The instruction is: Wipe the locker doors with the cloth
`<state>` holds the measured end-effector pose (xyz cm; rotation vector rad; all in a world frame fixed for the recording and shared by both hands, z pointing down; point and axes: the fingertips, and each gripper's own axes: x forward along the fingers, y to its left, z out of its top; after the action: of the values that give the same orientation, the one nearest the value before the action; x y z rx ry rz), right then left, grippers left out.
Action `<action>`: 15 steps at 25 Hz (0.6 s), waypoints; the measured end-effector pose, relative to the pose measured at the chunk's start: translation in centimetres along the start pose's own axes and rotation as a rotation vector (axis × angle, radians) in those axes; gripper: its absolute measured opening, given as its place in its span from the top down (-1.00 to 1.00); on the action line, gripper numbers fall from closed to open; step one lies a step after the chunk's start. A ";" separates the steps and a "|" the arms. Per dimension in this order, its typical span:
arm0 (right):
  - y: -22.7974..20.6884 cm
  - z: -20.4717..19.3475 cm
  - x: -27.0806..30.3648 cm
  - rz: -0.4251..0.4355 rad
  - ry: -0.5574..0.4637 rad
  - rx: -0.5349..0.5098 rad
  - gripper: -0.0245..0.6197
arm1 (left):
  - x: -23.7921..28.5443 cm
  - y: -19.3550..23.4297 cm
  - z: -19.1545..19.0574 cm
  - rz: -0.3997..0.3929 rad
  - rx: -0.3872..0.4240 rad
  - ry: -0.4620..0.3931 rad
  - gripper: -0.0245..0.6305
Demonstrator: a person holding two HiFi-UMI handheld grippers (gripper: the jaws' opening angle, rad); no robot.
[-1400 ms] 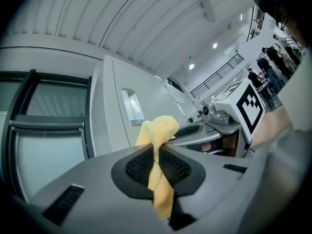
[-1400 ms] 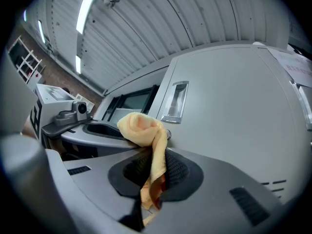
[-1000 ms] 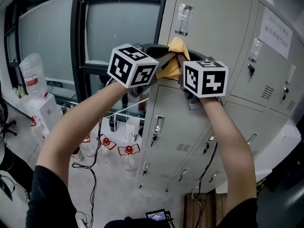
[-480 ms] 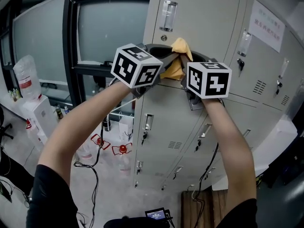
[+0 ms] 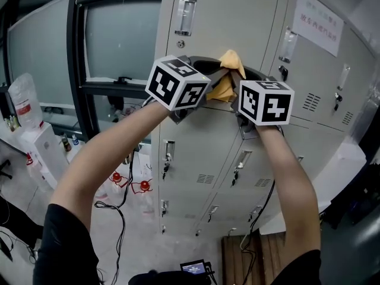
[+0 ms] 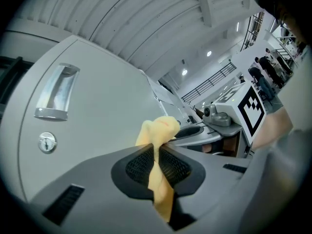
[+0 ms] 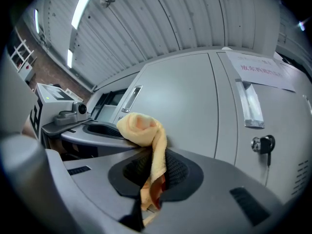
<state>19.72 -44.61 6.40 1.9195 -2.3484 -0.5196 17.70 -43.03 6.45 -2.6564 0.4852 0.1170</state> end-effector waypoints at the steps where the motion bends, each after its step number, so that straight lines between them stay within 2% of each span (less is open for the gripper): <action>1: -0.6 -0.2 -0.3 -0.006 0.002 0.002 0.73 | 0.6 -0.4 0.0 -0.006 -0.001 0.001 0.79; 15: -6.8 -1.7 -3.5 -0.050 0.013 0.022 0.73 | 6.5 -4.2 0.7 -0.052 -0.020 -0.004 0.79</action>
<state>27.35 -42.75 6.49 1.9898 -2.3125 -0.4853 25.23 -41.25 6.51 -2.6853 0.4155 0.1118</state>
